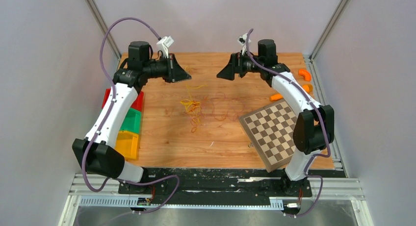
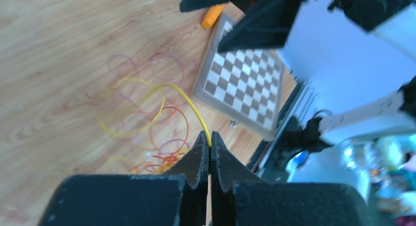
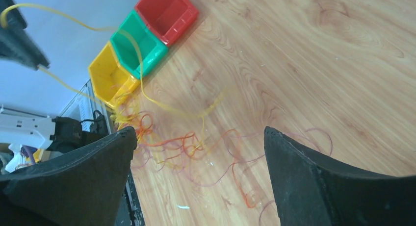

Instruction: Untangle the cables

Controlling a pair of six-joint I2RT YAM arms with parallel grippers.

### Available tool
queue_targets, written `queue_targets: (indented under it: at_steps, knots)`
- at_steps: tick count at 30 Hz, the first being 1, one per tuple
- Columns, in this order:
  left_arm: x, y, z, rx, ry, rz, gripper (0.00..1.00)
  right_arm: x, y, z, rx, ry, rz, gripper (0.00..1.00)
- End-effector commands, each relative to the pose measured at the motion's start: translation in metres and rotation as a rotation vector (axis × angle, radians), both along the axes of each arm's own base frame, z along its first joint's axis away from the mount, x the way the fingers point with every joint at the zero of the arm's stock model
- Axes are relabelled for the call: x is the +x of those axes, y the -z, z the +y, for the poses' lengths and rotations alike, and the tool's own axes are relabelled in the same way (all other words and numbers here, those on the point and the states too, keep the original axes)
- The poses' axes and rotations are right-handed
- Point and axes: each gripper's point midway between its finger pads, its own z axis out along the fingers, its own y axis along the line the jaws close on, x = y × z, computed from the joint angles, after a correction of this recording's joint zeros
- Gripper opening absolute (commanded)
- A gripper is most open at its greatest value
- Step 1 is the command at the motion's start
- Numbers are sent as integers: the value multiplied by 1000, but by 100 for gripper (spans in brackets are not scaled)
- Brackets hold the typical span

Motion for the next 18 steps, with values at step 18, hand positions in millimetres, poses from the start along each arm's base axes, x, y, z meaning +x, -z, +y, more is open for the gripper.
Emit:
queue_targets:
  at_steps: [18]
  knots:
    - [32,-53,-27,-399,-196,370,0,-52,-31,141,19,-179,-404,88]
